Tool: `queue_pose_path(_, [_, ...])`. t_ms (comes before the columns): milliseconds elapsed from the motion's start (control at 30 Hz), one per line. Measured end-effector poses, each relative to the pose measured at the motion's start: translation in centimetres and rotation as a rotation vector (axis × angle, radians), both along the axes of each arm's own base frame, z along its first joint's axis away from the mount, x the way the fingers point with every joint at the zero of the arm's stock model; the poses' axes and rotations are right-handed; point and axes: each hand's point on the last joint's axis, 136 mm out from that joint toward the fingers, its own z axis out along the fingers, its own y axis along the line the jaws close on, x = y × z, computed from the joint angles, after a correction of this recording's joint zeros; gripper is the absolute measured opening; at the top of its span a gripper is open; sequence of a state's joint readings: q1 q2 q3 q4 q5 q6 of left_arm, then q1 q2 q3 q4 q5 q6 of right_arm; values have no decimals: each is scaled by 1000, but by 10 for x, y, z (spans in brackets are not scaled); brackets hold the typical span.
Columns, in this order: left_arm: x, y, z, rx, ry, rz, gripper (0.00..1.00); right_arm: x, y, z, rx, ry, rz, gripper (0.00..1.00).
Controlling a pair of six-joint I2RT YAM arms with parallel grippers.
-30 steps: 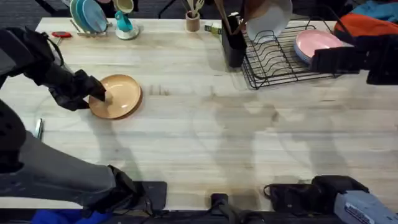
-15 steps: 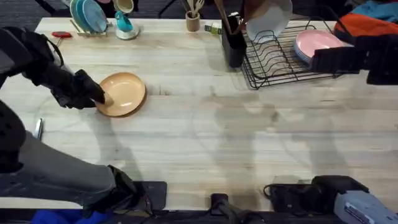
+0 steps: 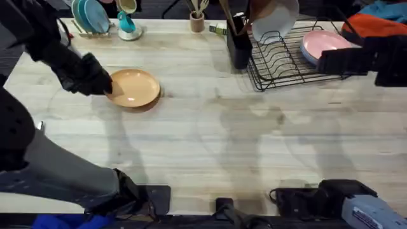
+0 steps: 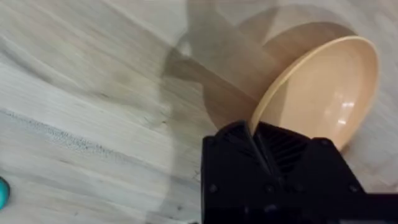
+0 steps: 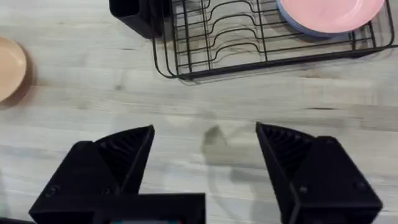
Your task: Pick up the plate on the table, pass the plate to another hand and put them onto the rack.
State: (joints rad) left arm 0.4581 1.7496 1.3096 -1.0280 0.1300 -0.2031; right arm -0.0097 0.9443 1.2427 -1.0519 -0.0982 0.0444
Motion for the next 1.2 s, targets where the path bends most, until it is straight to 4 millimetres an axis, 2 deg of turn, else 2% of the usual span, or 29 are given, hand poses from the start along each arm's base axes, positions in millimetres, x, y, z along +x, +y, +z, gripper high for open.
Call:
queue_pose_path(367, [20,-16,47,29,-20,-71,42,3,0,-4,0,17,0,992])
queue_pose_path(567, [25,-30,70,31,-24,-115,42,10,0,-15,1,65,0,992])
queue_pose_path(733, [30,-45,97,39,-43,-160,42,11,5,-15,22,67,18,992])
queue_pose_path(967, [44,-77,137,60,-110,-256,42,11,11,-14,52,66,43,992])
queue_pose_path(1200, [51,-118,165,70,-171,-370,42,11,13,-14,59,67,48,992])
